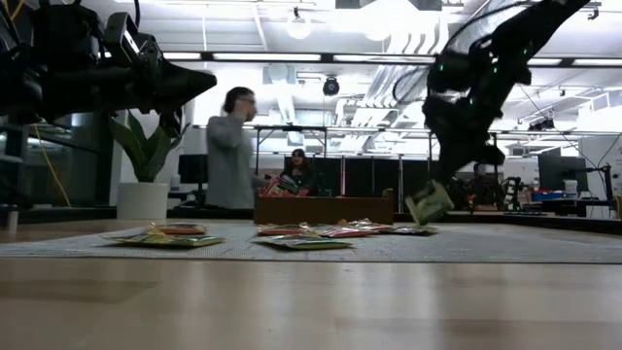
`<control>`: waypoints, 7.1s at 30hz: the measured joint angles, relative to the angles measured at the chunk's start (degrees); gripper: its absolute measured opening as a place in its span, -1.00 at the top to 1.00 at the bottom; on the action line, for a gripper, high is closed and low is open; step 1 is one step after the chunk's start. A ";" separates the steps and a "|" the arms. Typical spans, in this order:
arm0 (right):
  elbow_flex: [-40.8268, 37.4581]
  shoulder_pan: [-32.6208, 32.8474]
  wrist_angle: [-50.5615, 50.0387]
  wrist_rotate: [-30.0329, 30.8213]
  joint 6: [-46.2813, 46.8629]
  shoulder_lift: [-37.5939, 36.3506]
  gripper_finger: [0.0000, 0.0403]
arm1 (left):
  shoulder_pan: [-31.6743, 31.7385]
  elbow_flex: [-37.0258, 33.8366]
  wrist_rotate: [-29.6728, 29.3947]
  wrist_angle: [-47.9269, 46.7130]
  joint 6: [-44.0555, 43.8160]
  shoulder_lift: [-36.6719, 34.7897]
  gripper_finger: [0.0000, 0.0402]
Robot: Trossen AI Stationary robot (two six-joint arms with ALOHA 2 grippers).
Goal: Pick & Place Tea
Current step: Put the yellow tea bag into the middle section of the wooden organizer
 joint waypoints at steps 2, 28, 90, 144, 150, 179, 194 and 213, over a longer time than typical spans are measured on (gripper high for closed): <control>1.36 0.00 -0.52 -0.04 -0.72 -1.54 1.00 | 0.00 0.00 0.00 0.01 0.00 0.00 1.00; 11.27 4.70 16.89 0.82 -16.85 -1.53 1.00 | 0.00 0.00 0.03 0.09 0.00 0.00 1.00; 11.16 -5.97 4.33 1.71 -2.37 25.19 -0.28 | 0.00 0.00 0.35 -0.02 -5.81 -0.02 1.00; 10.87 -4.28 -5.90 13.91 -4.14 18.16 1.00 | 0.00 0.00 3.64 -2.86 -5.88 -0.02 1.00; 10.90 -3.84 -5.76 14.25 -4.82 14.25 1.00 | 0.00 0.00 3.37 -2.84 -5.88 -0.02 1.00; 11.12 8.69 19.94 20.87 2.42 9.09 1.00 | 0.00 0.00 3.12 -2.58 -5.90 -0.02 1.00; 22.21 12.68 21.19 28.51 -1.19 13.77 1.00 | 0.00 0.00 3.18 -2.51 -5.90 -0.02 1.00; 26.39 17.87 25.62 36.02 7.72 29.84 1.00 | 0.00 0.00 3.36 -2.58 -5.90 -0.02 1.00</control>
